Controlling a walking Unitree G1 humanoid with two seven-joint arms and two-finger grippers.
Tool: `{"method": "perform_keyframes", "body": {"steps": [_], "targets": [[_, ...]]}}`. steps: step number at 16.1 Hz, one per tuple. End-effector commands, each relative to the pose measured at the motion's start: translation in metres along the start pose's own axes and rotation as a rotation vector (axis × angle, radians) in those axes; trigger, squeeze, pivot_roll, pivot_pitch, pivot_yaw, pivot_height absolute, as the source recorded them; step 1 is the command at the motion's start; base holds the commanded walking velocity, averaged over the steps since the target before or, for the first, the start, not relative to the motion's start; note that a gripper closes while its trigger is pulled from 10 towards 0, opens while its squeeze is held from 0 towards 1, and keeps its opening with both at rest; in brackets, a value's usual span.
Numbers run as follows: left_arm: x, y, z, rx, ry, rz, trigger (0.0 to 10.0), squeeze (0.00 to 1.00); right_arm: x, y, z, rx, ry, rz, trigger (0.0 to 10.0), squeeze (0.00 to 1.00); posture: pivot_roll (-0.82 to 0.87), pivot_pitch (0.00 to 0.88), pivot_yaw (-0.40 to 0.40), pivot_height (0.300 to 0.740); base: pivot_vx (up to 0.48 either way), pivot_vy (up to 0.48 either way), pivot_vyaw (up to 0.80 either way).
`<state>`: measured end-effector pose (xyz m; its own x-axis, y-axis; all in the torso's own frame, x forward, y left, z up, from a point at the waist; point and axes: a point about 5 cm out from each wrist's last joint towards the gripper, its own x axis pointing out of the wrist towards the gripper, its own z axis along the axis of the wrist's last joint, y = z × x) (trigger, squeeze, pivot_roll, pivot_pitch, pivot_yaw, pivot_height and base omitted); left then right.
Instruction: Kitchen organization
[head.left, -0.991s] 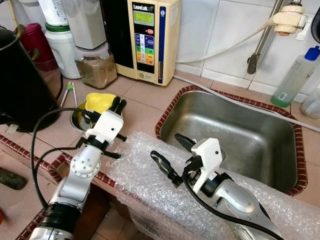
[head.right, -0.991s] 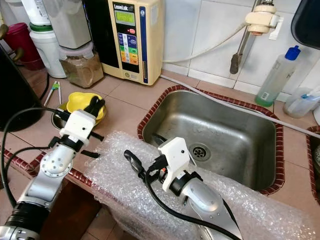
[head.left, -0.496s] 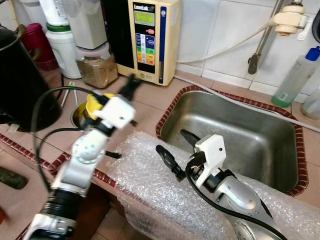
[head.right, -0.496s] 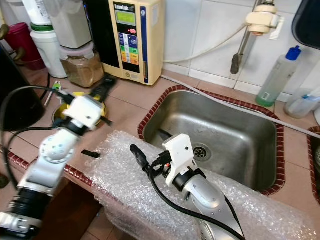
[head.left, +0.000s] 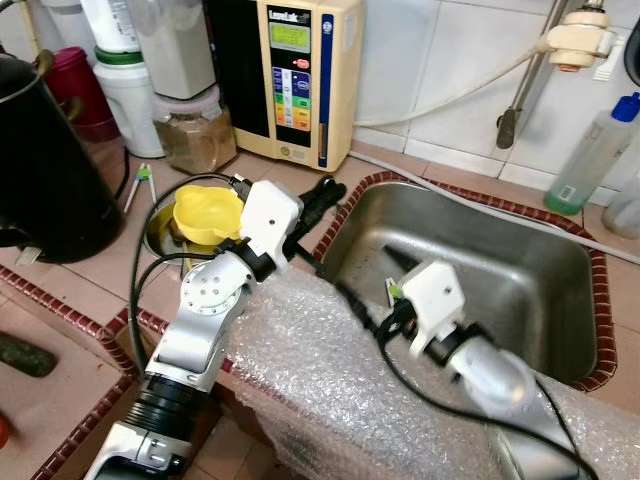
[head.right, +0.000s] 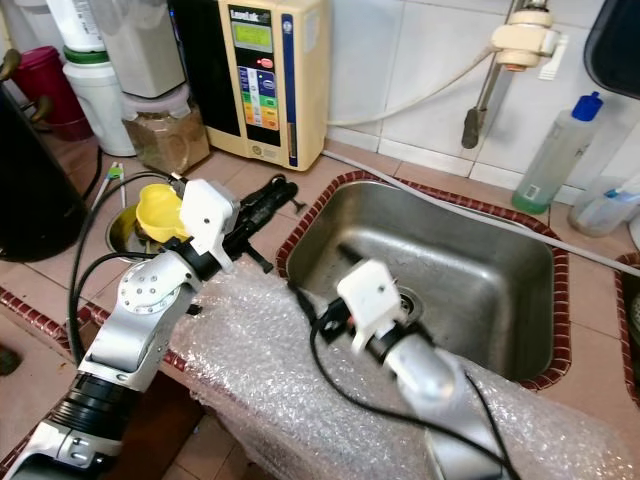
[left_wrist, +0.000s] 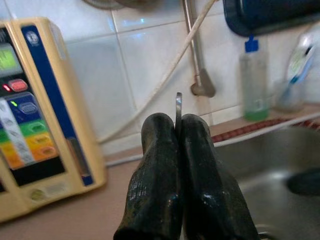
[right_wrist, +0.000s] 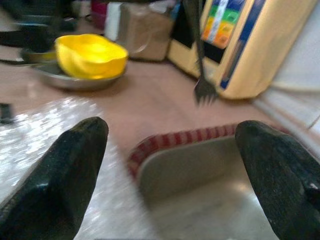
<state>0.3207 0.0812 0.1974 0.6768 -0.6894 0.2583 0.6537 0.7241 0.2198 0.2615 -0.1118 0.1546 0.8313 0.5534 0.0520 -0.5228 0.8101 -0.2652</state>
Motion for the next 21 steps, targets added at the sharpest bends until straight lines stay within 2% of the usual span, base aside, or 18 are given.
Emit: {"method": "perform_keyframes", "body": {"steps": [1, 2, 4, 6, 8, 11, 12, 13, 14, 19, 21], "targets": [[0.007, -0.004, 0.012, -0.068, -0.028, -0.043, 0.0, 0.00, 0.002, -0.007, 0.004, -0.035, -0.023, -0.032, 10.0, 0.00, 0.00, 0.038, 0.016, 0.740, 0.000, 0.000, 0.00], [0.007, -0.005, 0.013, -0.102, -0.028, -0.048, 0.0, 0.00, 0.003, -0.007, 0.005, -0.040, -0.024, -0.032, 10.0, 0.00, 0.00, 0.039, 0.016, 0.740, 0.000, 0.000, 0.00], [0.009, -0.008, 0.016, -0.227, -0.031, -0.043, 0.0, 0.00, 0.009, -0.011, 0.004, -0.064, -0.030, -0.037, 10.0, 0.00, 0.00, 0.040, 0.016, 0.740, 0.000, 0.000, 0.00], [0.010, -0.010, 0.018, -0.292, -0.031, -0.043, 0.0, 0.00, 0.017, -0.013, 0.004, -0.081, -0.043, -0.044, 10.0, 0.00, 0.00, 0.042, 0.013, 0.740, 0.000, 0.000, 0.00], [0.011, -0.014, 0.021, -0.332, -0.027, -0.055, 0.0, 0.00, 0.025, -0.017, 0.005, -0.108, -0.054, -0.071, 10.0, 0.00, 0.01, 0.043, 0.012, 0.740, 0.000, 0.000, 0.00], [0.009, -0.023, 0.022, -0.350, -0.007, -0.085, 0.0, 0.00, 0.037, -0.025, 0.004, -0.139, -0.067, -0.106, 10.0, 0.00, 0.01, 0.045, 0.012, 0.740, 0.000, 0.000, 0.00], [0.009, -0.025, 0.021, -0.345, 0.001, -0.092, 0.0, 0.00, 0.042, -0.027, 0.005, -0.145, -0.075, -0.115, 4.2, 0.00, 0.01, 0.046, 0.013, 0.740, 0.000, 0.000, 0.00], [0.008, -0.026, 0.021, -0.342, 0.003, -0.093, 0.0, 0.00, 0.043, -0.028, 0.005, -0.146, -0.077, -0.118, 4.2, 0.00, 0.01, 0.046, 0.013, 0.740, 0.000, 0.000, 0.00], [0.007, -0.028, 0.020, -0.347, 0.014, -0.096, 0.0, 0.00, 0.047, -0.030, 0.004, -0.151, -0.091, -0.126, 0.0, 0.00, 0.02, 0.047, 0.012, 0.740, 0.000, 0.000, 0.00], [0.004, -0.025, 0.019, -0.335, 0.035, -0.083, 0.0, 0.00, 0.045, -0.039, 0.000, -0.151, -0.092, -0.156, 0.0, 0.00, 0.02, 0.049, 0.015, 0.740, 0.000, 0.000, 0.00], [0.003, -0.025, 0.019, -0.335, 0.040, -0.080, 0.0, 0.00, 0.041, -0.039, -0.004, -0.136, -0.082, -0.160, 0.0, 0.00, 0.02, 0.050, 0.015, 0.740, 0.000, 0.000, 0.00]]}}
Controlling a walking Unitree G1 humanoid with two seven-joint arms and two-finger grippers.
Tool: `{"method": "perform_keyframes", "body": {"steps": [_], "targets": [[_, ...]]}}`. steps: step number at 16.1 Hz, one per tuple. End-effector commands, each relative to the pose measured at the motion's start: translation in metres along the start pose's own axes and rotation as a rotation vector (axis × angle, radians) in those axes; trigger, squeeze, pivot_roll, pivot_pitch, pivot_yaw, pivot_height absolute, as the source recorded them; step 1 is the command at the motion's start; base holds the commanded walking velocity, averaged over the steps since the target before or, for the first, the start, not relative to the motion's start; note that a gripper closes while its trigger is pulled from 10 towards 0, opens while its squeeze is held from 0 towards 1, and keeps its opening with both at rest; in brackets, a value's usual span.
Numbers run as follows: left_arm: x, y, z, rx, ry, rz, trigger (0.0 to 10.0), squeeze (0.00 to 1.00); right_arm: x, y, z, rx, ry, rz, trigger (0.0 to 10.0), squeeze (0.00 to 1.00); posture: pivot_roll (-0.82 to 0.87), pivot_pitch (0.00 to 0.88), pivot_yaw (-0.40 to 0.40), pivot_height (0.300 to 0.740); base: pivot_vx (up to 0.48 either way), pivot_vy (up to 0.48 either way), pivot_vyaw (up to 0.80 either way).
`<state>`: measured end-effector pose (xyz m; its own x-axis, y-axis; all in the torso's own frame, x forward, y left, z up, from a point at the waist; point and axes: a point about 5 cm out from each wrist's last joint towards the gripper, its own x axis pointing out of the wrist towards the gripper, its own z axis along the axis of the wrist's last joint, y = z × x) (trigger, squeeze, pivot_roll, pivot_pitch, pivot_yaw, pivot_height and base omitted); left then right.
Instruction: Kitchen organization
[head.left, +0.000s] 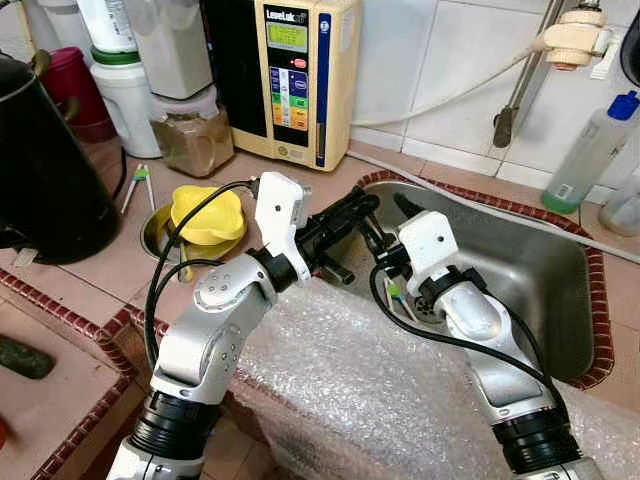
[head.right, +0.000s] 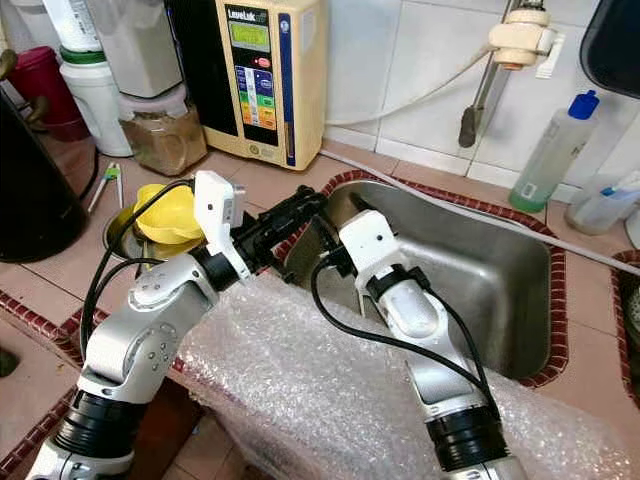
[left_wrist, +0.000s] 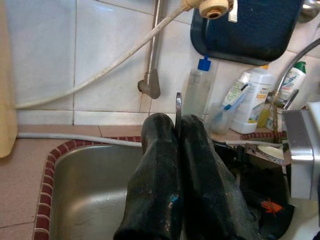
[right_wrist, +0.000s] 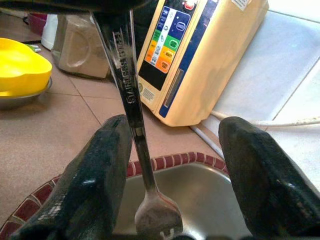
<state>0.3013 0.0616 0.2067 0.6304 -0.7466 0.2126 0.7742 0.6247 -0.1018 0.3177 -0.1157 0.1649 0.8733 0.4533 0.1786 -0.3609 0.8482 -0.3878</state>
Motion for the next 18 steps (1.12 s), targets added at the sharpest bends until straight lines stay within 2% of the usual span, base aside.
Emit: {"method": "perform_keyframes", "body": {"steps": [1, 11, 18], "targets": [[-0.001, -0.001, 0.003, 0.015, 0.001, -0.003, 0.0, 0.00, -0.005, -0.003, -0.004, 0.017, 0.008, -0.016, 0.0, 0.00, 0.01, 0.051, 0.017, 0.740, 0.000, 0.000, 0.00], [0.000, -0.005, 0.004, 0.001, 0.003, -0.011, 0.0, 0.00, 0.003, 0.013, -0.007, 0.052, 0.002, 0.038, 0.0, 0.00, 0.02, 0.051, 0.019, 0.740, 0.000, 0.000, 0.00], [0.000, -0.005, 0.001, 0.008, 0.016, -0.014, 0.0, 0.00, 0.001, 0.009, -0.010, 0.054, 0.005, 0.024, 0.0, 0.00, 0.01, 0.046, 0.020, 0.740, 0.000, 0.000, 0.00]]}}
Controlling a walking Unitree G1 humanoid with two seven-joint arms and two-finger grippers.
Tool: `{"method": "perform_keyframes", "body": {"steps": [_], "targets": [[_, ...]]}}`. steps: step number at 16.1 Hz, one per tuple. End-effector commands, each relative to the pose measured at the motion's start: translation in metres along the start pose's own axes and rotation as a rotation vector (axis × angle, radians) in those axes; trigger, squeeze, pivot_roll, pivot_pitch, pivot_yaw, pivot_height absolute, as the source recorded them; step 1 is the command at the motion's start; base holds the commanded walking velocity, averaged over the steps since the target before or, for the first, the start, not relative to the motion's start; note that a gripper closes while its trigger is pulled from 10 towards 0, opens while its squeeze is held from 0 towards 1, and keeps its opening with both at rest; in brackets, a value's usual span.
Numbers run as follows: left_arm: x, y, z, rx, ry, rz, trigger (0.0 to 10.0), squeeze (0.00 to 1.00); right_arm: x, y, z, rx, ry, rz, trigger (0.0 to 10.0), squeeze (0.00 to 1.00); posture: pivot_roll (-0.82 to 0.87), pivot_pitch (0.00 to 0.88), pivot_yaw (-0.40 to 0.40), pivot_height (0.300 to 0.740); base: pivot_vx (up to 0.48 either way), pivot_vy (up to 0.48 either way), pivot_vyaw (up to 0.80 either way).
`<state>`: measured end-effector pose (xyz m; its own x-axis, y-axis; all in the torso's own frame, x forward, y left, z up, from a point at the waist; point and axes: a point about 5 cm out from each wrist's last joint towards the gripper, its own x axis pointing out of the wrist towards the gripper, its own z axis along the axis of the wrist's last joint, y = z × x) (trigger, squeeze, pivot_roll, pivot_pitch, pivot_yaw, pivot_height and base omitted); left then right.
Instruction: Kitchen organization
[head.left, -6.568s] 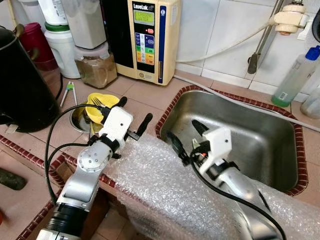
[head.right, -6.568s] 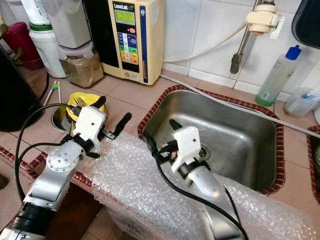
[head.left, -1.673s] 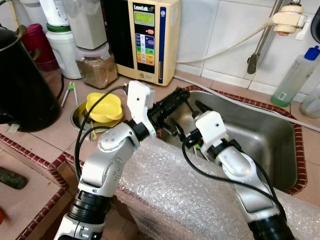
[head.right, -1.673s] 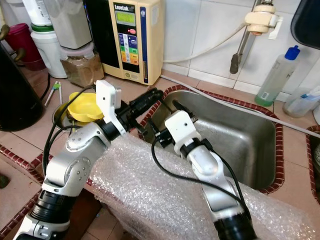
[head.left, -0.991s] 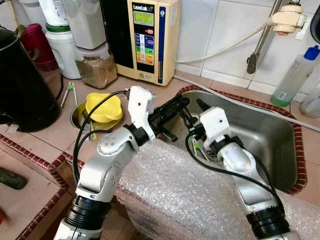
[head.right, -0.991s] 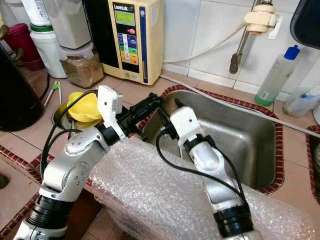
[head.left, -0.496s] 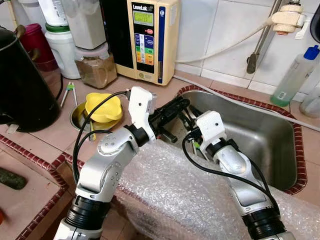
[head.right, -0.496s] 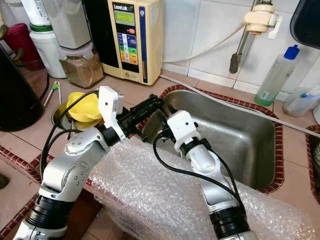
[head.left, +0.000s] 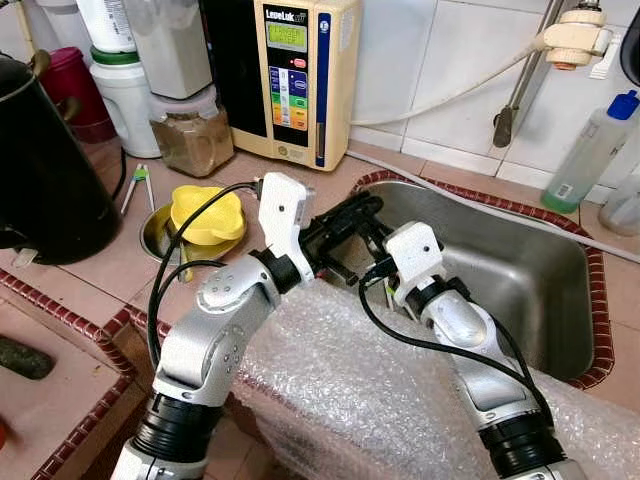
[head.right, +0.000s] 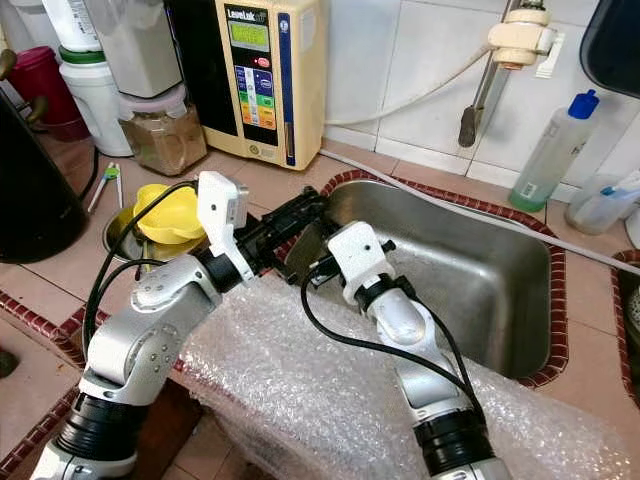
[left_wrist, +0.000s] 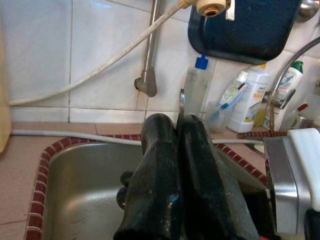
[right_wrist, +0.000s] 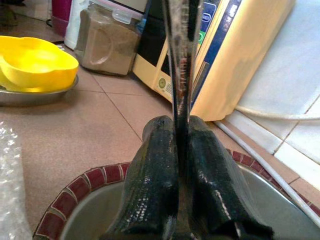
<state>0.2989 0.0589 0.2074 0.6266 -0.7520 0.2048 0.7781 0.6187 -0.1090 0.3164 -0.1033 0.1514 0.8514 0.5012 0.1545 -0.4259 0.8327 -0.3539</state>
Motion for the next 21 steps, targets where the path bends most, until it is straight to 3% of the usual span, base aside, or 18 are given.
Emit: {"method": "perform_keyframes", "body": {"steps": [1, 2, 3, 8, 12, 14, 19, 21], "targets": [[-0.001, -0.002, 0.001, 0.017, 0.009, -0.007, 0.0, 0.00, -0.002, -0.007, -0.001, 0.007, 0.001, -0.035, 0.0, 0.00, 0.01, 0.046, 0.020, 0.740, 0.000, 0.000, 0.00], [-0.001, -0.002, 0.000, 0.021, 0.014, -0.005, 0.4, 0.00, -0.002, -0.008, -0.001, 0.006, 0.002, -0.038, 0.0, 0.00, 0.01, 0.046, 0.020, 0.740, 0.000, 0.000, 0.00], [-0.002, 0.003, -0.003, 0.038, 0.027, 0.045, 10.0, 1.00, -0.004, -0.007, -0.002, 0.005, 0.004, -0.039, 0.0, 0.00, 0.02, 0.048, 0.018, 0.740, 0.000, 0.000, 0.00], [-0.004, 0.009, -0.006, 0.034, 0.036, 0.062, 10.0, 1.00, -0.004, -0.007, -0.002, -0.007, 0.004, -0.027, 0.0, 0.00, 0.02, 0.053, 0.018, 0.740, 0.000, 0.000, 0.00], [-0.008, -0.009, -0.012, -0.008, 0.117, -0.085, 10.0, 1.00, -0.011, -0.017, -0.009, -0.037, 0.033, -0.032, 0.0, 0.00, 0.03, 0.050, 0.014, 0.740, 0.000, 0.000, 0.00], [-0.010, -0.012, -0.014, -0.017, 0.129, -0.101, 10.0, 1.00, -0.014, -0.021, -0.014, -0.057, 0.053, -0.022, 0.0, 0.00, 0.03, 0.050, 0.014, 0.740, 0.000, 0.000, 0.00], [-0.025, -0.006, -0.032, 0.002, 0.240, -0.102, 10.0, 1.00, -0.015, -0.043, -0.030, -0.108, 0.115, -0.028, 0.0, 0.00, 0.04, 0.053, 0.015, 0.740, 0.000, 0.000, 0.00], [-0.029, -0.002, -0.032, 0.015, 0.255, -0.088, 10.0, 1.00, -0.019, -0.064, -0.046, -0.068, 0.181, -0.133, 0.0, 0.00, 0.04, 0.053, 0.015, 0.740, 0.000, 0.000, 0.00]]}}
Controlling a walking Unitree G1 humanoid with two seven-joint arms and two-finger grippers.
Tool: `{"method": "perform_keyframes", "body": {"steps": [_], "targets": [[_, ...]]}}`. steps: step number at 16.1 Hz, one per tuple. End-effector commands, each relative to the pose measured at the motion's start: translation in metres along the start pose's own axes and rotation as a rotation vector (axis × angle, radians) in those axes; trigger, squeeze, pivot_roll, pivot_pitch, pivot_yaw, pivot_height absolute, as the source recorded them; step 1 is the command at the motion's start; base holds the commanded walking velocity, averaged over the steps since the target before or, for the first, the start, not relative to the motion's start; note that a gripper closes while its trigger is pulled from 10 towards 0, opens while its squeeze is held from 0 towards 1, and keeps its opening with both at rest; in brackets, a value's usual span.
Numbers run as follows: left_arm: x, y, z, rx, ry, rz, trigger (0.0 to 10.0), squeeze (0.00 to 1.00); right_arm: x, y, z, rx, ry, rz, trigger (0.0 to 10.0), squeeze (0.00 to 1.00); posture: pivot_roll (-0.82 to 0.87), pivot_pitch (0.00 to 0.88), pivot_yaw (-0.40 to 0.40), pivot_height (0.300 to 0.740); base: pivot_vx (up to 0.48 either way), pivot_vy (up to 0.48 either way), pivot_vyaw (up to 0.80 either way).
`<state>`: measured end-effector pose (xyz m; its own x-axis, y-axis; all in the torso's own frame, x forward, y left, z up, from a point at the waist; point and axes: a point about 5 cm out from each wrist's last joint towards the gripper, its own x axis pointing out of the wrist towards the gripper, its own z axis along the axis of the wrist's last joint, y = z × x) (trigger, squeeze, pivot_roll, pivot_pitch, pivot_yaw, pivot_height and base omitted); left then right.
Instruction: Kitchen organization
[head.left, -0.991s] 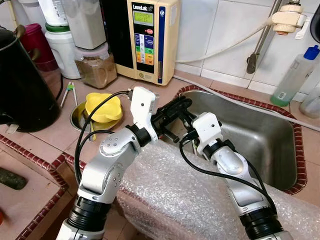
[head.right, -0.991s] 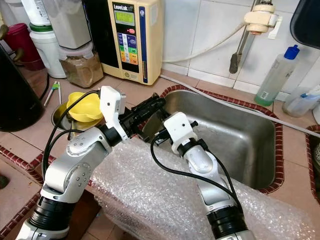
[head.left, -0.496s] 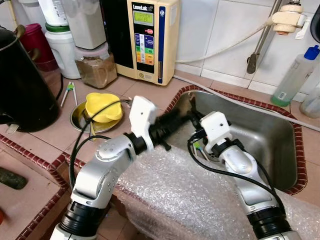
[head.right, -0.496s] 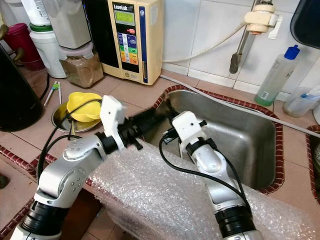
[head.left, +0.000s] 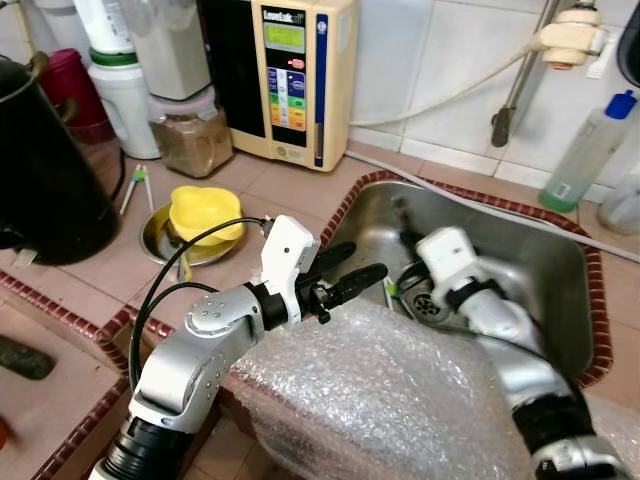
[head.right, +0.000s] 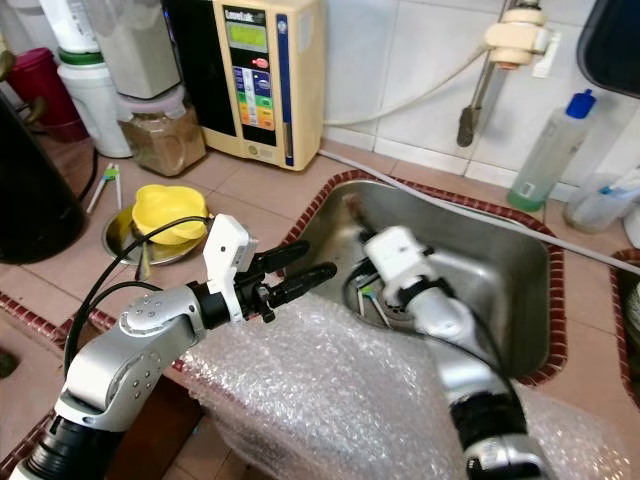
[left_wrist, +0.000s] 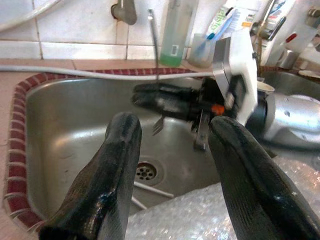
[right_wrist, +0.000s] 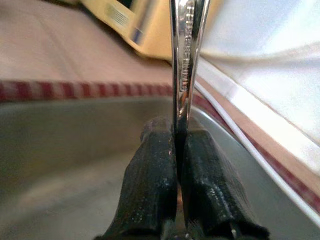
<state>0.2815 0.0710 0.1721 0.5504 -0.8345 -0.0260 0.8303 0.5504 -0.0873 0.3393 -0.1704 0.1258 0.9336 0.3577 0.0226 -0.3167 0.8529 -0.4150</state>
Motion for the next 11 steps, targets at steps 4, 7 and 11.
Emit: {"method": "perform_keyframes", "body": {"steps": [4, 7, 11], "targets": [[-0.009, 0.003, -0.015, 0.003, 0.066, 0.016, 10.0, 1.00, -0.002, -0.012, -0.019, -0.002, 0.070, -0.062, 0.0, 0.00, 0.06, 0.048, 0.017, 0.740, 0.000, 0.000, 0.00], [-0.008, 0.007, -0.024, 0.004, 0.087, 0.036, 10.0, 1.00, -0.004, -0.007, -0.033, 0.027, 0.127, -0.072, 0.0, 0.00, 0.05, 0.036, 0.019, 0.740, 0.000, 0.000, 0.00], [0.001, 0.009, -0.027, 0.005, 0.080, 0.036, 10.0, 1.00, -0.003, 0.000, -0.040, 0.044, 0.151, -0.073, 0.0, 0.00, 0.04, 0.012, 0.019, 0.740, 0.000, 0.000, 0.00]]}}
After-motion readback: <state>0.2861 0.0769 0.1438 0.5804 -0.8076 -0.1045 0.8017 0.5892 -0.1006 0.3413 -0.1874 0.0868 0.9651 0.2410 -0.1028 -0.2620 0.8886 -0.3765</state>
